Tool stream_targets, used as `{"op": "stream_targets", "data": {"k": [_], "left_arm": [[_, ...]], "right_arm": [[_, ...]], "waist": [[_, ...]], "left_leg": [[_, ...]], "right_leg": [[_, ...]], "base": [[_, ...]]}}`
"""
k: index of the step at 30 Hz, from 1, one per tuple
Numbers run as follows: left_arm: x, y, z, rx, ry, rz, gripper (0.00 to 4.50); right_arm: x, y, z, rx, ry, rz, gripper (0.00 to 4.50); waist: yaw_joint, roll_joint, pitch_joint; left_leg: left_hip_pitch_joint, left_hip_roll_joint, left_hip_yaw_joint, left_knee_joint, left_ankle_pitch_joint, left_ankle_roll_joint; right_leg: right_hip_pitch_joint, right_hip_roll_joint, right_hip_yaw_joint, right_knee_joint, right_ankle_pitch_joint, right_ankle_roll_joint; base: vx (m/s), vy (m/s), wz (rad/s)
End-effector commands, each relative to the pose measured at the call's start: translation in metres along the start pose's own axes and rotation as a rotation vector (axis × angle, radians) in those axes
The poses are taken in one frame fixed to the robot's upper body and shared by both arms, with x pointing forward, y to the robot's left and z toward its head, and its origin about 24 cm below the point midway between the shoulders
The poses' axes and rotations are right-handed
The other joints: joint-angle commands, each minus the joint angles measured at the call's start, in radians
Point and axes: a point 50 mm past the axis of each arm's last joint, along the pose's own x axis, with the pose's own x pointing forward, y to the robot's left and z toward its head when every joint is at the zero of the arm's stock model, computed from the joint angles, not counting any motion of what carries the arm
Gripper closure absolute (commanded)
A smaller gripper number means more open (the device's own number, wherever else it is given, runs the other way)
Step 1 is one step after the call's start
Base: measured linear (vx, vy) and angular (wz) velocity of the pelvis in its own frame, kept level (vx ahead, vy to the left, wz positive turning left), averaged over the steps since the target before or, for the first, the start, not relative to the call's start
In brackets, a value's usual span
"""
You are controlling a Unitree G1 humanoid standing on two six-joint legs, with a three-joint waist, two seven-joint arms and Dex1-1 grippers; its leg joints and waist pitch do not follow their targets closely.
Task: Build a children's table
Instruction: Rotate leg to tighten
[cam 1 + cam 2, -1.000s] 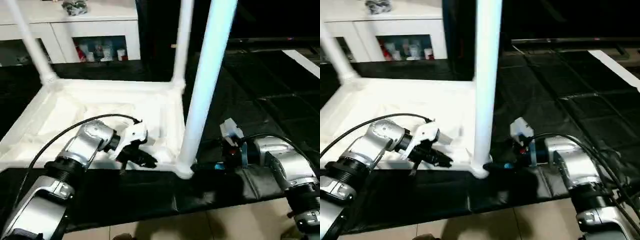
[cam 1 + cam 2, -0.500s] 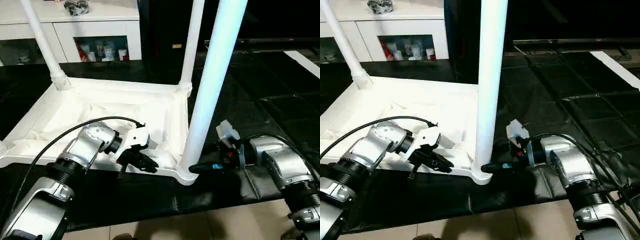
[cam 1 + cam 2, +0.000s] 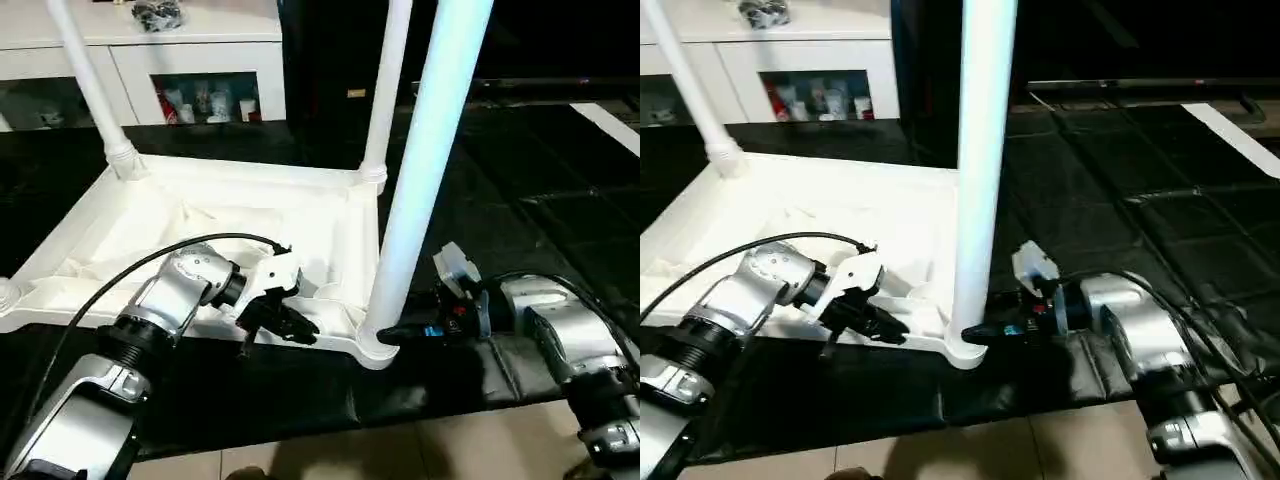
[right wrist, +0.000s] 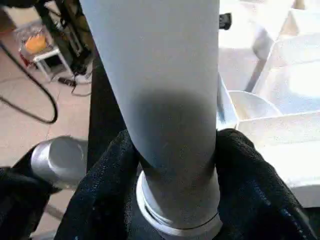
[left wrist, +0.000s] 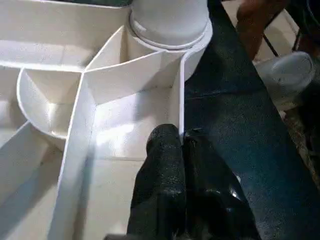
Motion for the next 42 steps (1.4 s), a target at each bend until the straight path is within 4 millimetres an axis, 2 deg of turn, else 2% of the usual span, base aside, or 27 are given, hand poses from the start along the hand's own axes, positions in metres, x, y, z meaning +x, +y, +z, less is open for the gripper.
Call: {"op": "stream_targets", "data": {"k": [1,2,4,5,6,7,9,13,15,19,20,21,22,24,25,30,31,32,33,34,35,38,40,42], "left_arm": [[0.010,0.008,0.016,0.005,-0.056,0.068,4.50],[0.013,0.011,0.019,-0.018,-0.067,0.103,4.50],[0.019,0.017,0.025,-0.072,-0.097,0.169,4.50],[0.022,0.019,0.027,-0.096,-0.109,0.197,4.50],[0.025,0.022,0.030,-0.116,-0.117,0.231,4.50],[0.026,0.023,0.031,-0.123,-0.120,0.244,4.50],[0.029,0.025,0.033,-0.143,-0.128,0.272,4.50],[0.034,0.031,0.040,-0.192,-0.160,0.346,4.50],[0.040,0.038,0.049,-0.239,-0.208,0.433,4.50],[0.044,0.040,0.056,-0.256,-0.236,0.464,4.50],[0.045,0.040,0.057,-0.255,-0.238,0.464,4.50],[0.045,0.040,0.059,-0.246,-0.238,0.463,4.50],[0.045,0.040,0.059,-0.242,-0.237,0.459,4.50],[0.043,0.038,0.057,-0.233,-0.229,0.447,4.50],[0.042,0.038,0.056,-0.231,-0.224,0.444,4.50],[0.035,0.036,0.048,-0.211,-0.191,0.426,4.50],[0.035,0.036,0.048,-0.211,-0.191,0.426,4.50],[0.030,0.034,0.043,-0.182,-0.173,0.396,4.50],[0.030,0.034,0.043,-0.181,-0.172,0.395,4.50],[0.027,0.032,0.041,-0.157,-0.165,0.379,4.50],[0.027,0.032,0.041,-0.157,-0.165,0.379,4.50],[0.021,0.030,0.035,-0.126,-0.140,0.341,4.50],[0.021,0.030,0.035,-0.126,-0.140,0.341,4.50],[0.012,0.025,0.029,-0.073,-0.104,0.270,4.50]], "right_arm": [[0.014,0.002,0.006,0.004,-0.050,-0.015,2.55],[0.019,-0.001,0.004,0.017,-0.051,-0.086,2.55],[0.030,-0.010,0.002,0.041,-0.062,-0.238,2.55],[0.036,-0.014,0.002,0.055,-0.071,-0.309,2.55],[0.042,-0.018,0.002,0.069,-0.076,-0.373,2.56],[0.044,-0.019,0.003,0.075,-0.076,-0.396,2.57],[0.050,-0.023,0.004,0.087,-0.082,-0.455,2.57],[0.062,-0.028,0.009,0.108,-0.089,-0.556,2.59],[0.075,-0.031,0.018,0.123,-0.108,-0.622,2.59],[0.082,-0.029,0.023,0.118,-0.139,-0.611,2.59],[0.083,-0.028,0.024,0.117,-0.150,-0.597,2.24],[0.083,-0.026,0.024,0.122,-0.170,-0.578,2.04],[0.082,-0.025,0.024,0.120,-0.175,-0.566,1.91],[0.078,-0.024,0.022,0.117,-0.177,-0.557,1.84],[0.077,-0.024,0.021,0.115,-0.176,-0.560,1.70],[0.061,-0.024,0.017,0.091,-0.172,-0.558,1.24],[0.061,-0.024,0.017,0.091,-0.172,-0.558,1.02],[0.046,-0.024,0.015,0.070,-0.175,-0.545,1.02],[0.046,-0.024,0.015,0.069,-0.175,-0.545,0.88],[0.038,-0.025,0.014,0.057,-0.180,-0.542,0.88],[0.038,-0.025,0.014,0.057,-0.180,-0.542,0.78],[0.024,-0.021,0.014,0.043,-0.184,-0.471,0.41],[0.024,-0.021,0.014,0.043,-0.184,-0.471,0.27],[0.008,-0.017,0.013,0.013,-0.147,-0.381,0.14]], "waist": [[-0.008,-0.002,-0.070],[-0.010,-0.001,-0.069],[-0.019,-0.006,-0.069],[-0.024,-0.001,-0.067],[-0.035,-0.005,-0.066],[-0.045,-0.007,-0.067],[-0.055,-0.008,-0.067],[-0.070,-0.005,-0.069],[-0.073,-0.004,-0.069],[-0.071,-0.002,-0.073],[-0.070,-0.002,-0.073],[-0.069,-0.009,-0.073],[-0.066,-0.006,-0.074],[-0.065,-0.006,-0.073],[-0.064,-0.001,-0.073],[-0.063,-0.003,-0.072],[-0.062,-0.003,-0.072],[-0.061,-0.002,-0.072],[-0.059,-0.005,-0.073],[-0.059,-0.004,-0.072],[-0.058,-0.003,-0.074],[-0.057,-0.004,-0.074],[-0.056,-0.004,-0.073],[-0.051,-0.004,-0.073]], "left_leg": [[0.021,0.048,-0.018,-0.072,-0.214,0.034],[0.019,0.047,-0.020,-0.072,-0.218,0.028],[0.017,0.045,-0.023,-0.074,-0.229,0.012],[0.018,0.041,-0.025,-0.075,-0.235,0.004],[0.016,0.038,-0.027,-0.076,-0.243,-0.007],[0.009,0.034,-0.032,-0.078,-0.245,-0.009],[0.010,0.033,-0.032,-0.077,-0.245,0.001],[0.014,0.031,-0.025,-0.072,-0.228,0.022],[0.014,0.030,-0.023,-0.072,-0.220,0.024],[0.014,0.035,-0.025,-0.073,-0.195,0.031],[0.014,0.034,-0.023,-0.073,-0.194,0.035],[0.013,0.034,-0.022,-0.072,-0.188,0.044],[0.012,0.034,-0.022,-0.072,-0.179,0.049],[0.011,0.034,-0.021,-0.071,-0.170,0.055],[0.011,0.034,-0.022,-0.071,-0.173,0.056],[0.012,0.036,-0.022,-0.074,-0.188,0.051],[0.013,0.036,-0.022,-0.073,-0.188,0.053],[0.012,0.036,-0.022,-0.073,-0.185,0.053],[0.012,0.037,-0.022,-0.072,-0.188,0.061],[0.012,0.037,-0.021,-0.072,-0.187,0.062],[0.009,0.038,-0.022,-0.072,-0.178,0.066],[0.008,0.038,-0.021,-0.070,-0.162,0.074],[0.008,0.038,-0.020,-0.069,-0.167,0.078],[0.010,0.039,-0.020,-0.070,-0.175,0.079]], "right_leg": [[0.048,-0.065,0.054,-0.075,-0.312,-0.208],[0.049,-0.067,0.053,-0.076,-0.328,-0.204],[0.052,-0.069,0.051,-0.080,-0.377,-0.179],[0.048,-0.069,0.050,-0.086,-0.408,-0.165],[0.050,-0.070,0.047,-0.088,-0.443,-0.150],[0.058,-0.071,0.042,-0.092,-0.476,-0.129],[0.055,-0.068,0.043,-0.098,-0.480,-0.115],[0.049,-0.062,0.047,-0.094,-0.411,-0.150],[0.048,-0.060,0.048,-0.093,-0.390,-0.161],[0.052,-0.060,0.050,-0.083,-0.312,-0.179],[0.052,-0.060,0.050,-0.083,-0.298,-0.184],[0.054,-0.061,0.051,-0.082,-0.279,-0.191],[0.055,-0.063,0.052,-0.079,-0.270,-0.196],[0.056,-0.063,0.053,-0.078,-0.257,-0.198],[0.056,-0.063,0.053,-0.079,-0.259,-0.199],[0.057,-0.063,0.052,-0.080,-0.267,-0.200],[0.057,-0.064,0.053,-0.079,-0.263,-0.201],[0.058,-0.065,0.053,-0.079,-0.261,-0.202],[0.059,-0.064,0.053,-0.080,-0.260,-0.201],[0.058,-0.064,0.054,-0.078,-0.253,-0.203],[0.059,-0.065,0.053,-0.076,-0.240,-0.207],[0.059,-0.065,0.053,-0.073,-0.217,-0.220],[0.058,-0.065,0.053,-0.074,-0.222,-0.222],[0.059,-0.063,0.051,-0.075,-0.239,-0.218]], "base": [[0.000,0.000,0.00],[0.000,0.000,0.00],[0.000,0.000,0.00],[0.000,0.000,0.00],[0.000,0.000,0.00],[0.000,0.000,0.00],[0.000,0.000,0.00],[0.000,0.000,0.00],[0.000,0.000,0.00],[0.000,0.000,0.00],[0.000,0.000,0.00],[0.000,0.000,0.00],[0.000,0.000,0.00],[0.000,0.000,0.00],[0.000,0.000,0.00],[0.000,0.000,0.00],[0.000,0.000,0.00],[0.000,0.000,0.00],[0.000,0.000,0.00],[0.000,0.000,0.00],[0.000,0.000,0.00],[0.000,0.000,0.00],[0.000,0.000,0.00],[0.000,0.000,0.00]]}}
